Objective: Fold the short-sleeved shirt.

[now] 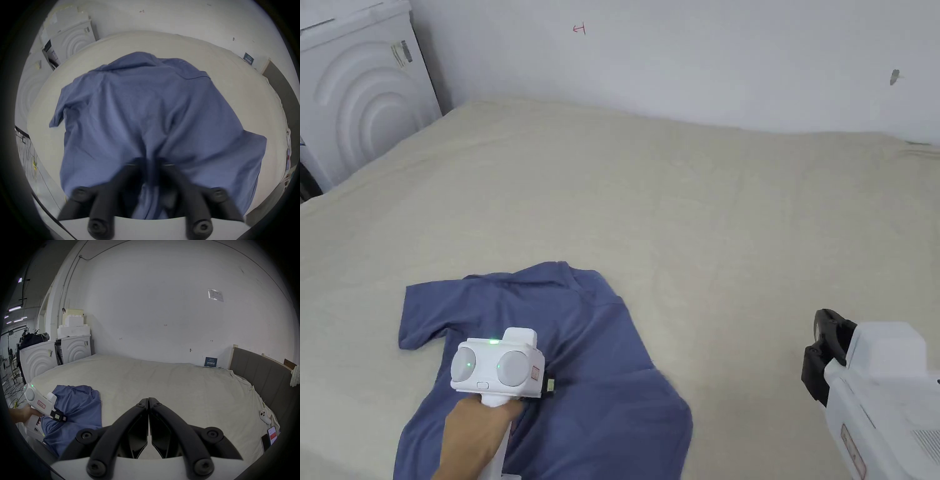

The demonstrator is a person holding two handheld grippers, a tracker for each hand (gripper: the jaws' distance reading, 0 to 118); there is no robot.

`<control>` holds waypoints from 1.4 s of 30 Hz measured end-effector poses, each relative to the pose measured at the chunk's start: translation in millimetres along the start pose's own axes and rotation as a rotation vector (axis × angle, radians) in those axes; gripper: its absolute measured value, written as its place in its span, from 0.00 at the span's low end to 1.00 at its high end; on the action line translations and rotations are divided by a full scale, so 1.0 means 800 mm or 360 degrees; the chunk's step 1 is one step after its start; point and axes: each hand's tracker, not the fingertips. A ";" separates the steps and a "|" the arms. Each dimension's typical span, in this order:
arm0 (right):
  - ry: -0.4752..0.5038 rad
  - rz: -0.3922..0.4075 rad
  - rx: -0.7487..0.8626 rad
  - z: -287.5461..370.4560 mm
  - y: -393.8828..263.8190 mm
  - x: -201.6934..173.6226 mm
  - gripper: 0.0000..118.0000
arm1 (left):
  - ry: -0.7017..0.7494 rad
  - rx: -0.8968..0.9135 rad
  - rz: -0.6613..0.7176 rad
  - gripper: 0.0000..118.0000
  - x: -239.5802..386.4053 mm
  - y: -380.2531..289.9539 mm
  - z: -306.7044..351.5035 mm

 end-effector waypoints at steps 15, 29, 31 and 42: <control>-0.0048 -0.0042 0.0067 0.028 0.005 0.043 0.00 | -0.0460 0.0428 0.0318 0.00 -0.035 0.012 0.121; -0.0247 -0.0108 0.0163 0.092 0.012 0.105 0.00 | -0.0892 0.0744 -0.0210 0.00 0.163 0.114 0.259; -0.0289 -0.0134 0.0173 0.103 0.012 0.120 0.00 | -0.0967 0.0779 -0.0280 0.00 0.197 0.123 0.276; -0.0529 -0.0173 0.0219 0.149 0.007 0.194 0.00 | -0.1304 0.0815 -0.0576 0.00 0.360 0.125 0.320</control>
